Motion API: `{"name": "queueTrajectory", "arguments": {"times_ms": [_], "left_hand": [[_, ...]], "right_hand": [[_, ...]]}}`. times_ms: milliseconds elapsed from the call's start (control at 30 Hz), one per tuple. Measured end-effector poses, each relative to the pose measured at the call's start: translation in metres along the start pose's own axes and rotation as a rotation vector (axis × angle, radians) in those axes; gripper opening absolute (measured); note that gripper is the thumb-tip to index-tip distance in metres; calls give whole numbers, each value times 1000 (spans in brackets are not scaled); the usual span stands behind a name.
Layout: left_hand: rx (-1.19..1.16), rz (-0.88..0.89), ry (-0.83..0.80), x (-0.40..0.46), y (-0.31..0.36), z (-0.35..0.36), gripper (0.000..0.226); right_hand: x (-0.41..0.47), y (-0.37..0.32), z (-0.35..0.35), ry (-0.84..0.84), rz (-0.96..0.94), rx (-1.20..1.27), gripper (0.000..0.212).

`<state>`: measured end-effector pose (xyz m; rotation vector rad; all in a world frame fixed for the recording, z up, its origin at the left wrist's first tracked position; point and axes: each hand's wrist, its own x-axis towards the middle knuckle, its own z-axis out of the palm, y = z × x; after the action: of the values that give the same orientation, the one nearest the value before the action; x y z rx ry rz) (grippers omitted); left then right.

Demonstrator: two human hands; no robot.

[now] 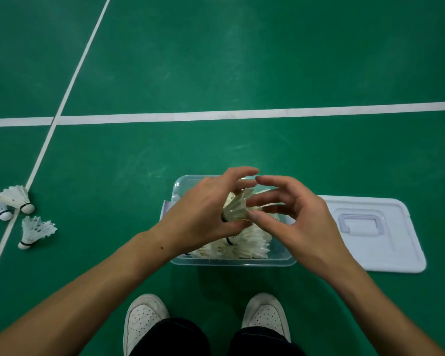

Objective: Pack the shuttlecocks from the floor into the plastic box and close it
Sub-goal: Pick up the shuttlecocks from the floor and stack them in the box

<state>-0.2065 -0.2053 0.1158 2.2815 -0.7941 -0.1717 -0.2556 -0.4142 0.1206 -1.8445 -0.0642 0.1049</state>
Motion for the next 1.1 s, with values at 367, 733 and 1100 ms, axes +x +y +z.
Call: {"name": "queueTrajectory", "arguments": {"times_ms": [367,733,1100], "left_hand": [[-59,33,17,0,7,19,85],[192,-103,-160,-31,-23,27,85],[265,-145,-162,-42,-37,37,51]], "right_hand": [[-24,12,-7,160,-72,-1,60],[-47,39,-28,178,35,-16,58],[-34,63,11,4,188,-35,50]]}}
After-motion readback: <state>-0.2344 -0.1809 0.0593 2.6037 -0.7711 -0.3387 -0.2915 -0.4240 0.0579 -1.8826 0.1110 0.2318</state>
